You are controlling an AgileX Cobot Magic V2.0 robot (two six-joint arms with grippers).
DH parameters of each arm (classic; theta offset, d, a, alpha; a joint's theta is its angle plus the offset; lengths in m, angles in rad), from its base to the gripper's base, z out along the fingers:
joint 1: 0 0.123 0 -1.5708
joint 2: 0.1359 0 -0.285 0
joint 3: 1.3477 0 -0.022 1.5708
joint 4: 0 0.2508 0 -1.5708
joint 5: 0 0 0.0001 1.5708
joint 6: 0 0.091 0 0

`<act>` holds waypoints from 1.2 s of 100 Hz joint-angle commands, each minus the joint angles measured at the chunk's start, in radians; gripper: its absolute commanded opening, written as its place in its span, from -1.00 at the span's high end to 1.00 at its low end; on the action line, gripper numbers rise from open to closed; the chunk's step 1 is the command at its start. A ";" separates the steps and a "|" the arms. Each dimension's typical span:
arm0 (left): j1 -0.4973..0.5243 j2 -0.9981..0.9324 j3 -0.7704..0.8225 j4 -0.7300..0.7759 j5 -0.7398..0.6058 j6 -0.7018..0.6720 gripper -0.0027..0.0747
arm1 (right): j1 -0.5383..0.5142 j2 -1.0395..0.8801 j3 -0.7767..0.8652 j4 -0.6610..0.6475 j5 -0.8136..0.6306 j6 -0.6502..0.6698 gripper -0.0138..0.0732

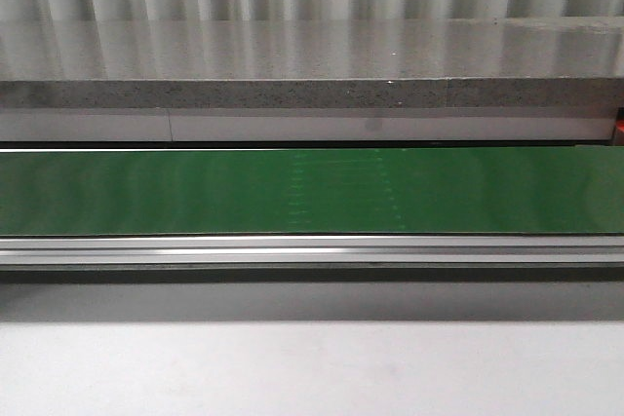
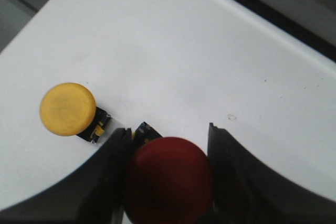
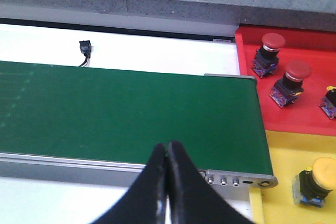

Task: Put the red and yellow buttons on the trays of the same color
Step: 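Lower the left gripper and grasp a red push button, then carry the red button toward the belt's near end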

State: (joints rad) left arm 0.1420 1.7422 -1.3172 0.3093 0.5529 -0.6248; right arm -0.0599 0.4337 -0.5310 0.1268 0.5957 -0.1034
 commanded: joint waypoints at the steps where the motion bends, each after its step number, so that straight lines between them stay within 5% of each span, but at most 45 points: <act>1: -0.016 -0.115 -0.029 -0.019 -0.012 0.053 0.98 | 0.003 0.005 -0.025 0.001 -0.065 -0.006 0.84; 48: -0.083 -0.324 0.004 -0.447 0.158 0.543 0.98 | 0.003 0.005 -0.025 0.001 -0.065 -0.006 0.84; 120: -0.083 -0.235 0.149 -0.470 0.099 0.572 0.98 | 0.003 0.005 -0.025 0.001 -0.065 -0.006 0.84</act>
State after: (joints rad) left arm 0.0656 1.5211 -1.1399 -0.1434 0.7055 -0.0572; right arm -0.0599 0.4337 -0.5310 0.1268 0.5957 -0.1034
